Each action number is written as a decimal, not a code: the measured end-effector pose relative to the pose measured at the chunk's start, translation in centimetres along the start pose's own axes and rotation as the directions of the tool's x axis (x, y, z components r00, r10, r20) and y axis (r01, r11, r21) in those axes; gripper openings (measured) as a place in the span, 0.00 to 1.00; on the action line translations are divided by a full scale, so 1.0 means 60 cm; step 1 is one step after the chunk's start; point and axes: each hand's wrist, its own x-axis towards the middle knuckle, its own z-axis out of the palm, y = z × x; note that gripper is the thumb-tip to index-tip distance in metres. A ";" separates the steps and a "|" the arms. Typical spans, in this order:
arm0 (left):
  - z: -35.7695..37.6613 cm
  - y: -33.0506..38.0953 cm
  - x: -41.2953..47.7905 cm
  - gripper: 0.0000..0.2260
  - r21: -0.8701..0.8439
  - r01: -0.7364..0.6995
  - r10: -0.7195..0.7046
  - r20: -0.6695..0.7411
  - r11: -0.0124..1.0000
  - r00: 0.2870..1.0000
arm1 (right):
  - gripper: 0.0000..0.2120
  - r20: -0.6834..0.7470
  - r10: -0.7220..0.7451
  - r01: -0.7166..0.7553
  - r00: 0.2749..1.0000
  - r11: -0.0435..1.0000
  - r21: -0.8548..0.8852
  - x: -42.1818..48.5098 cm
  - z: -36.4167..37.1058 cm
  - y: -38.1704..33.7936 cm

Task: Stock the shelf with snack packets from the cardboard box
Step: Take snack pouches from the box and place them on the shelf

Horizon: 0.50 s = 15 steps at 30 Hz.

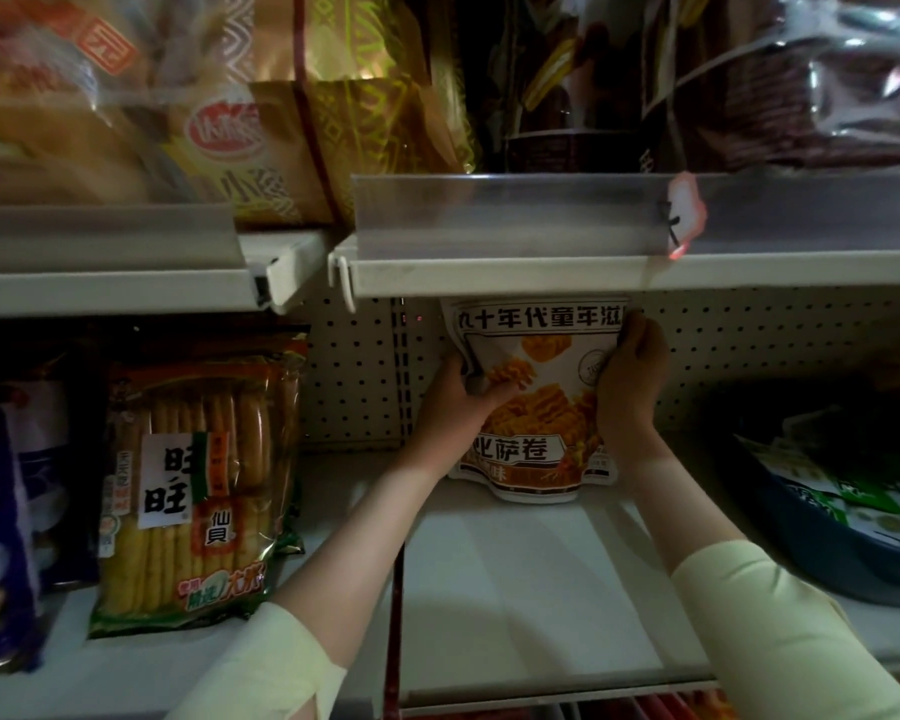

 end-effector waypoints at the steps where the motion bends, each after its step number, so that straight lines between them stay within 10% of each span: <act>1: 0.009 0.003 0.000 0.21 0.008 -0.004 0.004 0.008 1.000 1.000 | 0.15 -0.015 0.004 -0.004 1.000 1.000 -0.005 0.005 -0.006 0.002; 15: 0.027 0.001 0.000 0.30 0.199 0.074 -0.086 0.052 0.977 0.995 | 0.12 0.069 0.069 -0.076 0.995 0.993 0.092 0.006 -0.051 0.036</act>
